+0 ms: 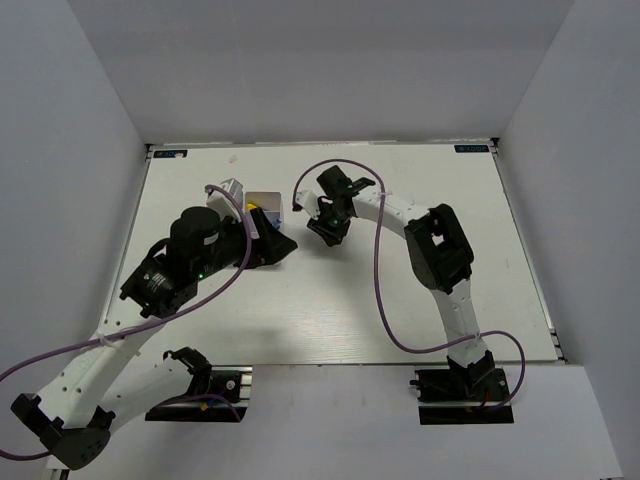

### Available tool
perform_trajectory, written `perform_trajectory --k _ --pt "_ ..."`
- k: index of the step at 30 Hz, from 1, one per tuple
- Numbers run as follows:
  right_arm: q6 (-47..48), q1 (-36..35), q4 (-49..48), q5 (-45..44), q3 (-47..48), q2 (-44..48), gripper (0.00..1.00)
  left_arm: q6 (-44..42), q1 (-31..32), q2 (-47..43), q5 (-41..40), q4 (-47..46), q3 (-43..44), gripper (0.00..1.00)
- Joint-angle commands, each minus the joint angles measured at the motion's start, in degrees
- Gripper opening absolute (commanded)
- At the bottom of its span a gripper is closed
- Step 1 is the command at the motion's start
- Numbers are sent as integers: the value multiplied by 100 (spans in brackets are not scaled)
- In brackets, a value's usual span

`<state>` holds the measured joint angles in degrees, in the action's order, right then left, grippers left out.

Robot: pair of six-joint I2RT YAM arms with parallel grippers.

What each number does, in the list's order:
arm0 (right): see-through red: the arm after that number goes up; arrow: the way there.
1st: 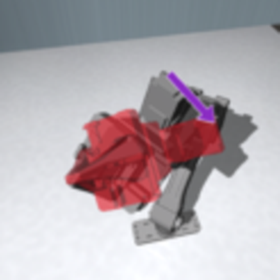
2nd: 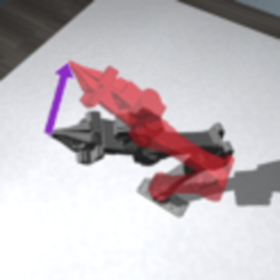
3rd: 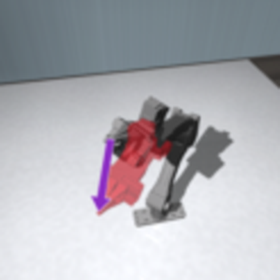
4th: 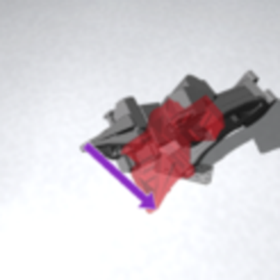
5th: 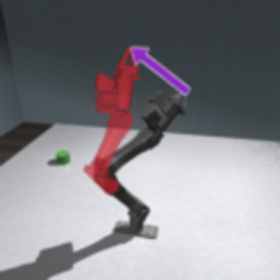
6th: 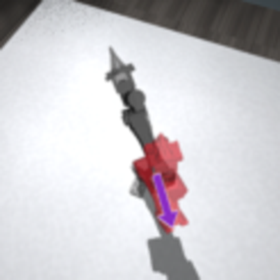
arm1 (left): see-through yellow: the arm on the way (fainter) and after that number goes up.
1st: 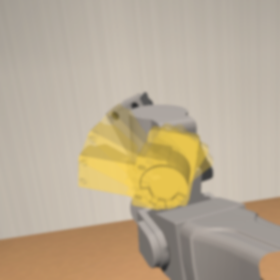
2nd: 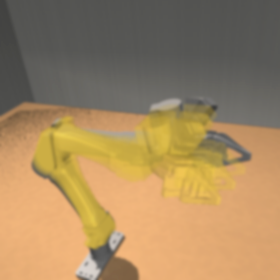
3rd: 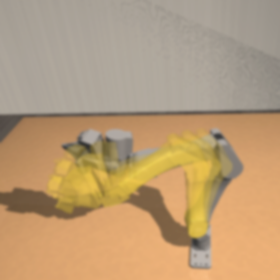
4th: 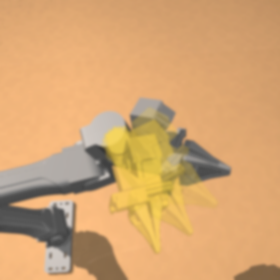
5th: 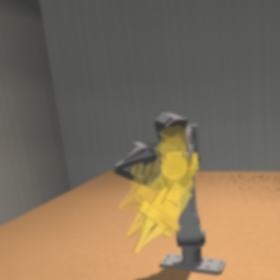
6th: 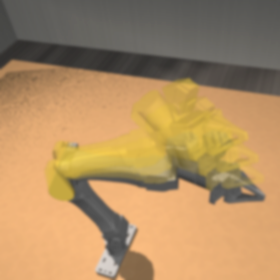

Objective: Sort the stationery into containers
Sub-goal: Pick up the stationery from the center of the board, then place the stationery in the storage box.

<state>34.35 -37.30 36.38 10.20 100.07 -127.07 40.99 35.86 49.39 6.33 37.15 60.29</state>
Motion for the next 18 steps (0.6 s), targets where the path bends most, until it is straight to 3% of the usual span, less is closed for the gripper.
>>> perform_trajectory --k 1,5,13,18 --pt "150 12 132 193 -5 41 23 5 9 -69 -97 3 246 88" --pt "213 -5 465 579 -67 374 7 -47 9 -69 -44 -163 360 88" --pt "160 -250 757 3064 442 1368 5 -153 9 -192 229 -937 431 88" --pt "-174 -708 659 3393 1100 1194 5 -267 9 -192 334 -1052 615 88"
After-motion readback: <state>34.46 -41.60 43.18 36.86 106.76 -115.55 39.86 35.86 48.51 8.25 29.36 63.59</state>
